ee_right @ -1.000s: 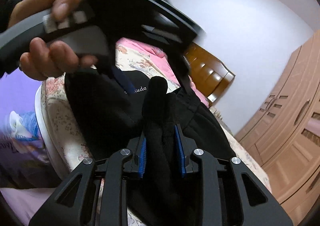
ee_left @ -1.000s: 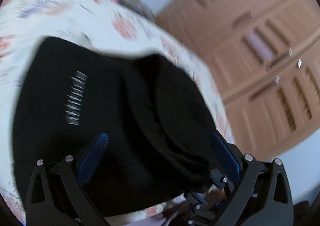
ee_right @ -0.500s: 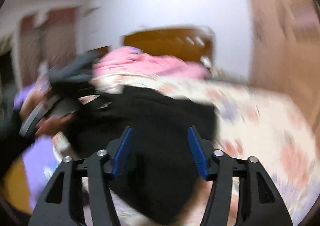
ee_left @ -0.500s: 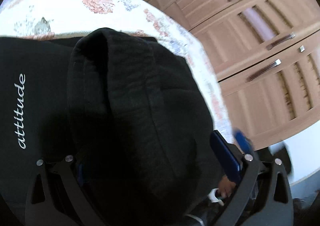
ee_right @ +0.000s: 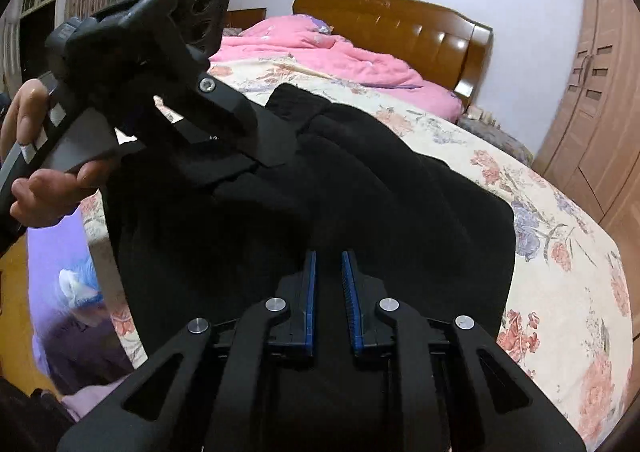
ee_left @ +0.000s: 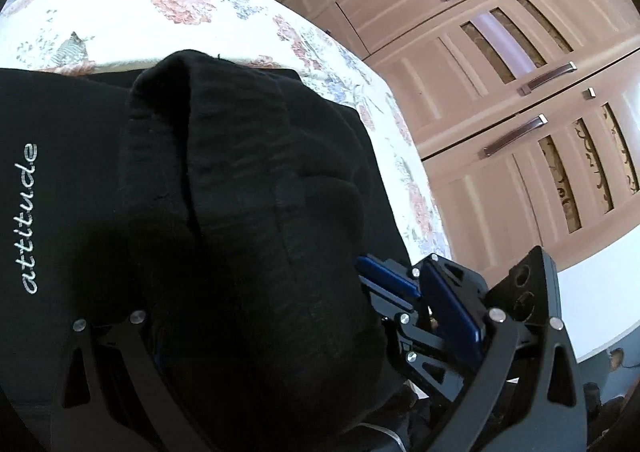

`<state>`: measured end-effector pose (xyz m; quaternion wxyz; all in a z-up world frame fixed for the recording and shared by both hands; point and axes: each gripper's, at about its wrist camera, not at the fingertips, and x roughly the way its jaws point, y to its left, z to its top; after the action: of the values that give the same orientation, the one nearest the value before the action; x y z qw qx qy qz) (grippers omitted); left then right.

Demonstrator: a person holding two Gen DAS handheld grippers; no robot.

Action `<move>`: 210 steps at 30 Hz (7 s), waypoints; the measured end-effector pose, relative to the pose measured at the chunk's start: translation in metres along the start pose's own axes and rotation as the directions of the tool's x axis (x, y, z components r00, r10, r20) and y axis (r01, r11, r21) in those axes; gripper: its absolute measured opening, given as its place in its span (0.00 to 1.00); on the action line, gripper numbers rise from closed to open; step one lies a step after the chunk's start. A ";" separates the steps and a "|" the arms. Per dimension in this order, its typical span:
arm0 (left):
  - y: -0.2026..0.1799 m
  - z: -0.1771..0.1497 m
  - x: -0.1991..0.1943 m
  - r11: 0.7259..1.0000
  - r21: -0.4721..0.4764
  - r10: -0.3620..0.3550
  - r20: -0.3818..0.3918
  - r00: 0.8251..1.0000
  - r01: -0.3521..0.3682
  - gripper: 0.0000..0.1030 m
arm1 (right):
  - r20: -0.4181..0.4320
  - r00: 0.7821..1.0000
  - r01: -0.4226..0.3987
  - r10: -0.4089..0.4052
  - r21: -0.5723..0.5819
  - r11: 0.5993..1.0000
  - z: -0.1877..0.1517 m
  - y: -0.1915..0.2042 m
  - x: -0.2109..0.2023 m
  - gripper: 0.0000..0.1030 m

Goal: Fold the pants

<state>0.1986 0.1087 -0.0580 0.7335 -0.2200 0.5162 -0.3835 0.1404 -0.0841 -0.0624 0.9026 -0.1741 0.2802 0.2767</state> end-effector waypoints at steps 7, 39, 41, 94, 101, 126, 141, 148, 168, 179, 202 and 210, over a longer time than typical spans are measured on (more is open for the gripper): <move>0.022 0.008 -0.014 0.977 -0.091 -0.188 0.070 0.980 0.194 0.98 | 0.063 0.998 -0.013 0.007 0.093 0.996 0.011 0.008 -0.013 0.20; -0.004 0.019 -0.029 0.987 0.037 0.155 -0.021 0.988 -0.154 0.33 | 0.083 0.993 -0.102 0.086 0.222 0.970 0.002 -0.009 -0.020 0.86; -0.010 0.016 -0.032 0.977 0.072 0.201 -0.003 0.980 -0.200 0.29 | 0.154 0.988 -0.068 0.030 0.249 0.966 -0.019 -0.013 -0.050 0.96; 0.035 -0.072 -0.196 0.874 -0.271 0.484 0.557 0.674 -0.404 0.92 | 0.141 0.990 -0.009 -0.013 0.159 0.987 -0.089 0.029 -0.098 0.95; -0.041 -0.025 -0.099 0.844 0.087 0.457 0.400 0.794 -0.530 0.96 | 0.250 0.943 -0.299 0.222 0.340 0.892 -0.028 -0.055 -0.076 0.96; 0.007 -0.039 -0.060 0.820 0.045 0.531 0.311 0.788 -0.570 0.90 | -0.077 0.899 -0.352 0.430 0.458 0.817 0.102 -0.093 0.138 0.94; 0.006 -0.041 -0.059 0.813 0.053 0.534 0.327 0.780 -0.579 0.91 | -0.081 0.994 -0.059 0.067 0.094 0.994 0.013 0.012 0.001 0.94; -0.022 -0.030 -0.074 0.812 0.019 0.550 0.308 0.776 -0.583 0.92 | -0.033 0.996 -0.076 0.088 0.257 0.963 -0.015 -0.004 0.010 0.95; 0.039 0.036 -0.071 0.915 -0.024 0.394 0.275 0.877 -0.404 0.94 | 0.035 0.997 0.062 -0.070 0.204 0.977 -0.011 0.015 -0.024 0.95; 0.045 0.036 -0.076 0.936 -0.035 0.345 0.289 0.893 -0.350 0.94 | 0.006 0.991 -0.130 0.133 0.275 0.953 -0.035 0.027 0.006 0.95; -0.034 -0.093 -0.070 0.617 -0.008 0.704 0.452 0.548 -0.787 0.99 | -0.044 0.999 -0.002 0.009 0.158 0.987 -0.025 0.063 -0.018 0.95; -0.027 -0.094 -0.071 0.628 -0.013 0.696 0.458 0.553 -0.778 0.99 | -0.087 0.989 -0.089 0.117 0.272 0.958 -0.041 0.044 -0.001 0.95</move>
<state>0.0908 0.1552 -0.0319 0.9362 0.0121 0.3501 -0.0295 0.0968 -0.0689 -0.1006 0.8865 -0.0500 0.3696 0.2738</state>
